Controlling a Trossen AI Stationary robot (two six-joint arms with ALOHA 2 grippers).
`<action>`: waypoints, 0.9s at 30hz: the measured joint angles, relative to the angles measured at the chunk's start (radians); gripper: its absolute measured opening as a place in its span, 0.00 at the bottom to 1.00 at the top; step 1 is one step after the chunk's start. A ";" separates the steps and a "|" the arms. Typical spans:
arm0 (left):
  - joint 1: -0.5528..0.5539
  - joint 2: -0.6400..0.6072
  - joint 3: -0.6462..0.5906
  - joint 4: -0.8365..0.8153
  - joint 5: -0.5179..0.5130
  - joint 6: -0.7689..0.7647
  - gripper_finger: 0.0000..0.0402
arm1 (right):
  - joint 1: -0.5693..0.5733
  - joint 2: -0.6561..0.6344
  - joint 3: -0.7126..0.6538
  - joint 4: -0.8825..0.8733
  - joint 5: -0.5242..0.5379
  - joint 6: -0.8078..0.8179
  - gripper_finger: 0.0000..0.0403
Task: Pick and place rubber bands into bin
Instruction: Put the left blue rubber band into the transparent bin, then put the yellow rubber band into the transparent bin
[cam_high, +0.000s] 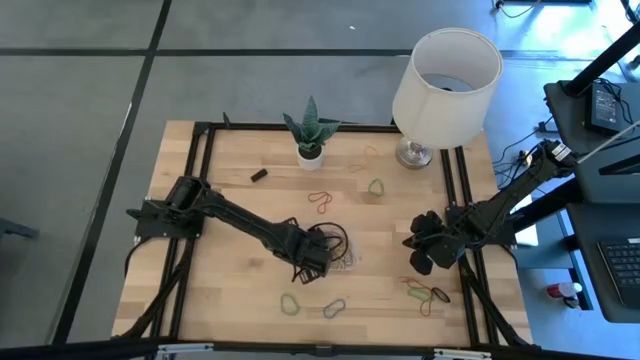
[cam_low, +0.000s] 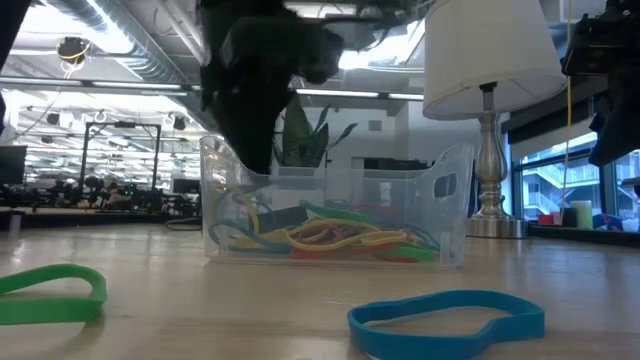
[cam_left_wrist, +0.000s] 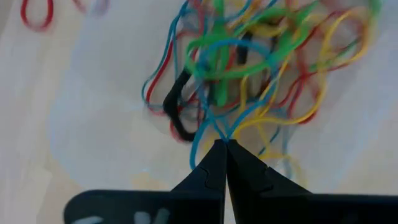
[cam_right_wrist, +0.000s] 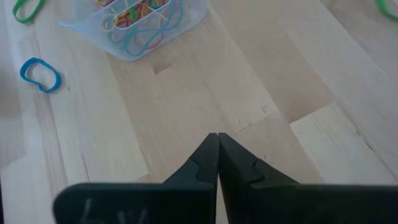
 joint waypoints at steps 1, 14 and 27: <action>0.000 0.000 -0.009 -0.007 0.002 -0.006 0.00 | 0.000 0.000 0.000 0.000 0.000 0.000 0.03; 0.002 0.000 -0.040 0.042 0.017 -0.023 0.15 | 0.000 0.000 0.000 -0.002 0.000 -0.004 0.03; 0.003 0.000 0.066 -0.046 0.076 0.076 0.33 | -0.018 0.000 0.000 0.014 0.001 -0.026 0.03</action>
